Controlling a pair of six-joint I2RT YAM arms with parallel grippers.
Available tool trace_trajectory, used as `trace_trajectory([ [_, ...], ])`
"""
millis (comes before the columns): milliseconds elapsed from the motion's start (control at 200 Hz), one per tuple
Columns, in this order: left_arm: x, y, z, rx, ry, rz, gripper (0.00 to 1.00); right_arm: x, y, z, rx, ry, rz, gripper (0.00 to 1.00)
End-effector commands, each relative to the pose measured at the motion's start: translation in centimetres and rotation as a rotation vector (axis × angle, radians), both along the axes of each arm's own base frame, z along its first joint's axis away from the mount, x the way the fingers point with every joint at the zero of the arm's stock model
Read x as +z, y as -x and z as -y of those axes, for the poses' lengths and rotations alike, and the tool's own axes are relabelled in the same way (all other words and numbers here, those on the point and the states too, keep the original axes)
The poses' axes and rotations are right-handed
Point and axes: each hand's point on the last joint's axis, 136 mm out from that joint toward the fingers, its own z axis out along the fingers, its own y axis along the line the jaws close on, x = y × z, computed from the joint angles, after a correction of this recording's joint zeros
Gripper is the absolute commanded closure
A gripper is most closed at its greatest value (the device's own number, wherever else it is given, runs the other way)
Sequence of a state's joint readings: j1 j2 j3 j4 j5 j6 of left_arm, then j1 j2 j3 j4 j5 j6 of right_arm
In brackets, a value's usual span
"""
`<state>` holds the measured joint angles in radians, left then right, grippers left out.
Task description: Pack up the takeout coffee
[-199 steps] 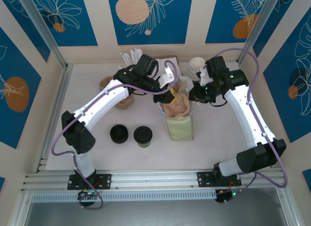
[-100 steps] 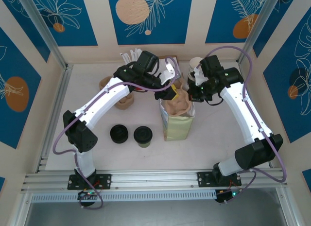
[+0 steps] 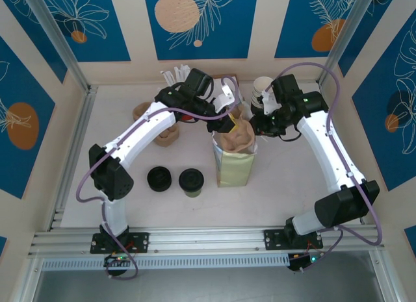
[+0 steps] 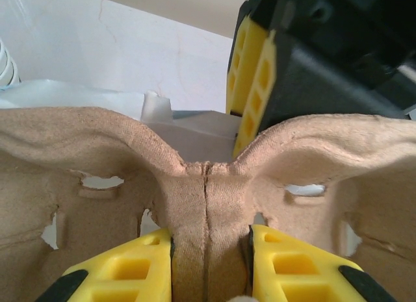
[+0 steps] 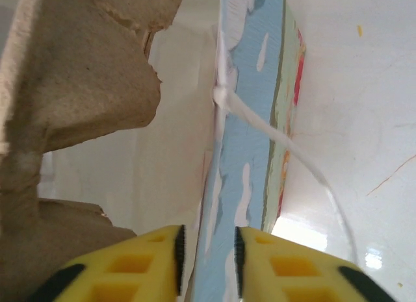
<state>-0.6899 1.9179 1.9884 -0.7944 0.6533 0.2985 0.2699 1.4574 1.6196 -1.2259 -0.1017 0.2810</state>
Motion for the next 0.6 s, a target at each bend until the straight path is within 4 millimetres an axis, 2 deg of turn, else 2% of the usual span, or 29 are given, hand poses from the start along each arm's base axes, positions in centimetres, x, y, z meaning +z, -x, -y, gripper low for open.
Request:
trace_trajectory([
  [0,-0.5,-0.6,0.0,-0.011,-0.005,0.009,0.75,2.9,1.0,0.0,-0.022,-0.078,0.026,0.63],
  [140,-0.9,-0.7,0.1,-0.011,-0.011,0.005,0.75,4.1,1.6,0.9,-0.074,-0.100,0.021,0.59],
  [335,-1.4,-1.3,0.1,-0.010,-0.015,0.008,0.76,5.2,3.1,2.1,-0.127,-0.113,0.018,0.59],
  [595,-2.3,-1.8,0.1,-0.012,-0.026,-0.010,0.77,5.8,5.2,1.1,-0.120,-0.203,0.004,0.59],
])
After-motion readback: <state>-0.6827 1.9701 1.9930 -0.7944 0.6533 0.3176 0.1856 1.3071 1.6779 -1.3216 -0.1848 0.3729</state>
